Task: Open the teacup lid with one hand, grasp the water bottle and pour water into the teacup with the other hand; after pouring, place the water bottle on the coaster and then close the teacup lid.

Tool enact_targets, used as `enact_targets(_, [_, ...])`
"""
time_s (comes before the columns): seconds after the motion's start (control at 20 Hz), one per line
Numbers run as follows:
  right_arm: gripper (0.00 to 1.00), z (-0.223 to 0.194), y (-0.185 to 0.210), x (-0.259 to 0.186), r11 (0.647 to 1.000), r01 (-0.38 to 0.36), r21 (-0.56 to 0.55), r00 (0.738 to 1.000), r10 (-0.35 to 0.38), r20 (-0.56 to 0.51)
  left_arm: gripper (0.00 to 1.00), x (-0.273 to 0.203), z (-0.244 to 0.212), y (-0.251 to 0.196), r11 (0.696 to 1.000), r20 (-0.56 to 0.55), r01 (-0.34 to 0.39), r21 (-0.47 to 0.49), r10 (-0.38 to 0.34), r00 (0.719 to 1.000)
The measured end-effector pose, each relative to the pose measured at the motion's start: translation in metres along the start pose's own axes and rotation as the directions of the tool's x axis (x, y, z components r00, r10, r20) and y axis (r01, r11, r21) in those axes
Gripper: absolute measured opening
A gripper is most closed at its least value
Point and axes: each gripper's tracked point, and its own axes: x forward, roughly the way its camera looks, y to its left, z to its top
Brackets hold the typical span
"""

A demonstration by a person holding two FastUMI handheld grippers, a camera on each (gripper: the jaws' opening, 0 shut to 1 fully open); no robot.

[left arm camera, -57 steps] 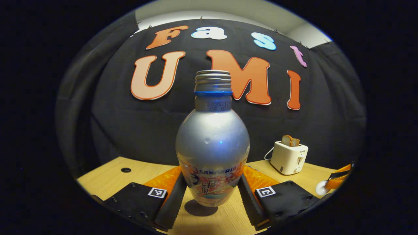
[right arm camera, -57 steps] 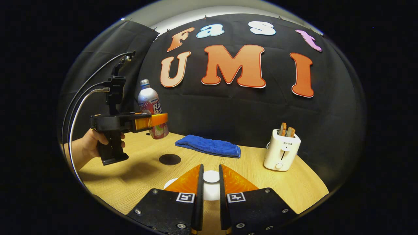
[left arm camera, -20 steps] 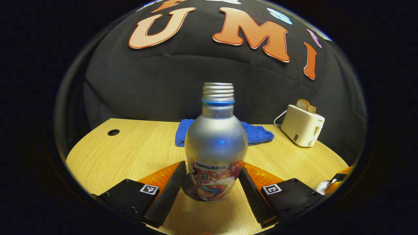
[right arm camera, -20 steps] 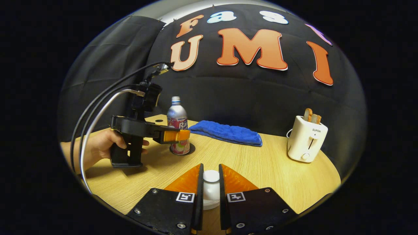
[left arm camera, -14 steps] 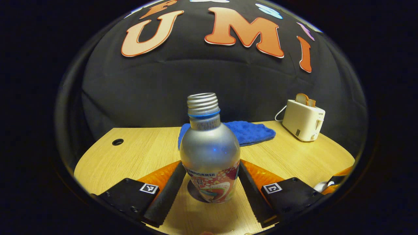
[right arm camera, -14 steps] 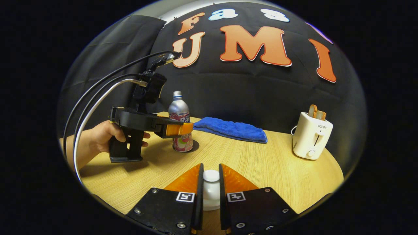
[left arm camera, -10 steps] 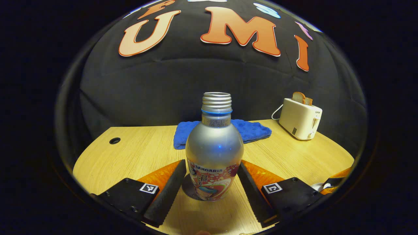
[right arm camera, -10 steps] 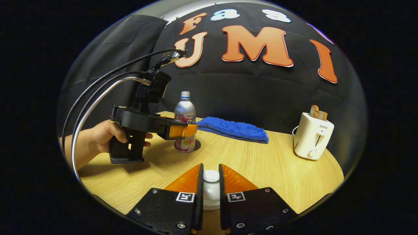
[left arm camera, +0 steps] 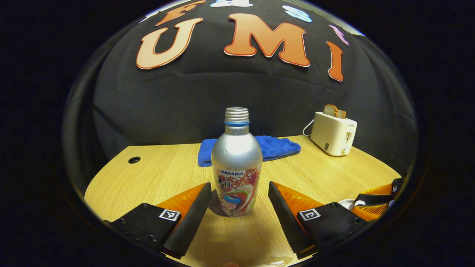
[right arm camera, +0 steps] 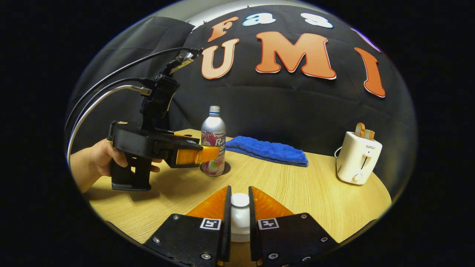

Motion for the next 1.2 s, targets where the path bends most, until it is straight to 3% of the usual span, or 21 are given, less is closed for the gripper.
enact_targets(0.55, [0.24, -0.006, -0.003, -0.005, 0.998, 0.027, -0.056, 1.000, -0.027, 0.008, 1.00, -0.046, 0.021, -0.002, 1.000, 0.104, -0.005, -0.021, 0.007, 0.995])
enact_targets(0.6, [0.20, -0.006, -0.004, -0.005, 0.998, 0.029, -0.057, 1.000, -0.028, 0.006, 0.96, -0.051, 0.025, -0.001, 1.000, 0.118, -0.007, -0.024, 0.009, 0.993])
enact_targets(0.65, [0.22, -0.006, -0.003, -0.005, 0.998, 0.031, -0.058, 1.000, -0.030, 0.004, 1.00, -0.056, 0.028, -0.001, 1.000, 0.132, -0.010, -0.026, 0.014, 0.991])
enact_targets(0.7, [0.27, -0.007, -0.005, -0.005, 0.997, 0.039, -0.064, 0.999, -0.039, 0.003, 0.96, -0.061, 0.030, -0.001, 1.000, 0.143, -0.011, -0.027, 0.015, 0.990])
enact_targets(1.0, [0.50, -0.008, -0.005, -0.008, 0.996, 0.056, -0.074, 0.998, -0.056, 0.002, 1.00, -0.092, 0.053, 0.002, 0.999, 0.241, -0.035, -0.023, 0.040, 0.970])
enact_targets(1.1, [0.55, -0.005, -0.005, -0.012, 0.995, 0.056, -0.080, 0.998, -0.055, 0.011, 0.96, -0.101, 0.060, 0.002, 0.999, 0.263, -0.042, -0.019, 0.046, 0.964])
enact_targets(1.2, [0.59, 0.000, -0.002, -0.016, 0.995, 0.052, -0.086, 0.998, -0.050, 0.029, 1.00, -0.109, 0.067, 0.001, 0.999, 0.291, -0.047, -0.023, 0.052, 0.955])
